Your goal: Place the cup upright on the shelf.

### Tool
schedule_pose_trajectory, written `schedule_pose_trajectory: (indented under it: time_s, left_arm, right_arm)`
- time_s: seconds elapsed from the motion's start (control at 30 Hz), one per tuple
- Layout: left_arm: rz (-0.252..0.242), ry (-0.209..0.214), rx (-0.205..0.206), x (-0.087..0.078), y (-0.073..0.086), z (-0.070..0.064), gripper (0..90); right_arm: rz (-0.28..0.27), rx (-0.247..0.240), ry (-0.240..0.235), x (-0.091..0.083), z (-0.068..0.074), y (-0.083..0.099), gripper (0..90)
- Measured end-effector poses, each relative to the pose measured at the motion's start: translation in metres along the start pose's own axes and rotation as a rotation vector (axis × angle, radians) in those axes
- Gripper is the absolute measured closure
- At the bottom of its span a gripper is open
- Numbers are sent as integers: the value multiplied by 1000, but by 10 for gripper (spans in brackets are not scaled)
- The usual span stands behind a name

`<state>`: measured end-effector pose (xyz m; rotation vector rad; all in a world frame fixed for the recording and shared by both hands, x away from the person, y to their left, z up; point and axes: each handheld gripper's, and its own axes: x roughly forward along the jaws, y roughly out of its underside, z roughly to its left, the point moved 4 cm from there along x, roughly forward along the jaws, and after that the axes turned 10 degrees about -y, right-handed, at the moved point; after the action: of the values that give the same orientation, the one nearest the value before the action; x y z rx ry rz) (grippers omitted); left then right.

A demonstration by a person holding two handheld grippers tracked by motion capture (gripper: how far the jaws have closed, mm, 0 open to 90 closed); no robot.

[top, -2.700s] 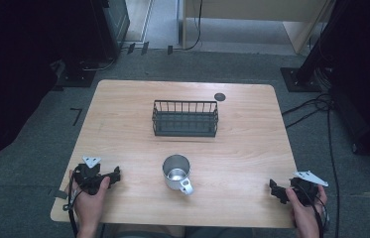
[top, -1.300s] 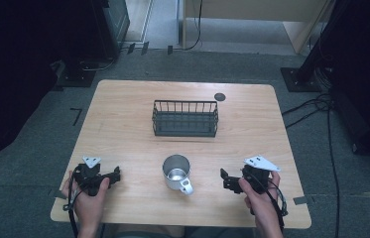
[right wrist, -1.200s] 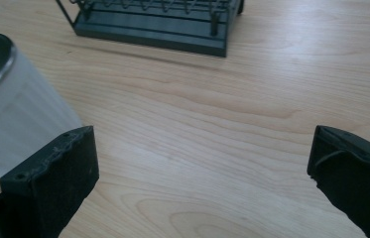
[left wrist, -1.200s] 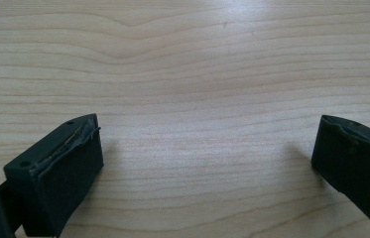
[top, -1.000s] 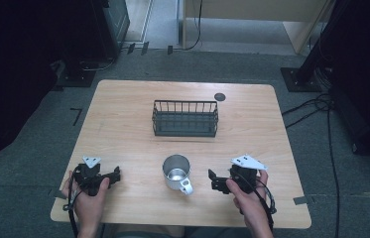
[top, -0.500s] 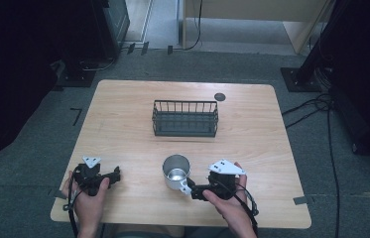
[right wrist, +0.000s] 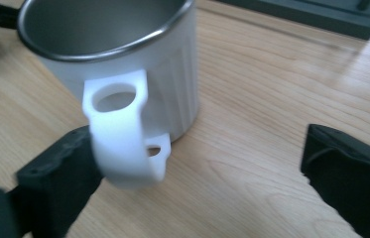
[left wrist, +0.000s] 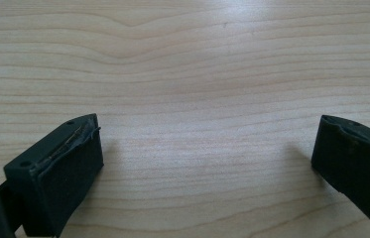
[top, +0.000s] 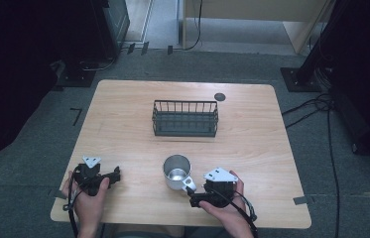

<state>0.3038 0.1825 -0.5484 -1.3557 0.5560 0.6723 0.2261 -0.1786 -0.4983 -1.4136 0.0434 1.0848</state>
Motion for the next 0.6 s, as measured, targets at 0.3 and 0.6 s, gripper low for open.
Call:
schedule_pose_trajectory:
  time_s: [0.3,0.6]
  left_arm:
    - [0,0,0,0,0,0,0]
    - [0,0,1,0,0,0,0]
  right_arm:
    - [-76,13,101,-2,-23,4,423]
    - [-168,58,161,15,-25,1,623]
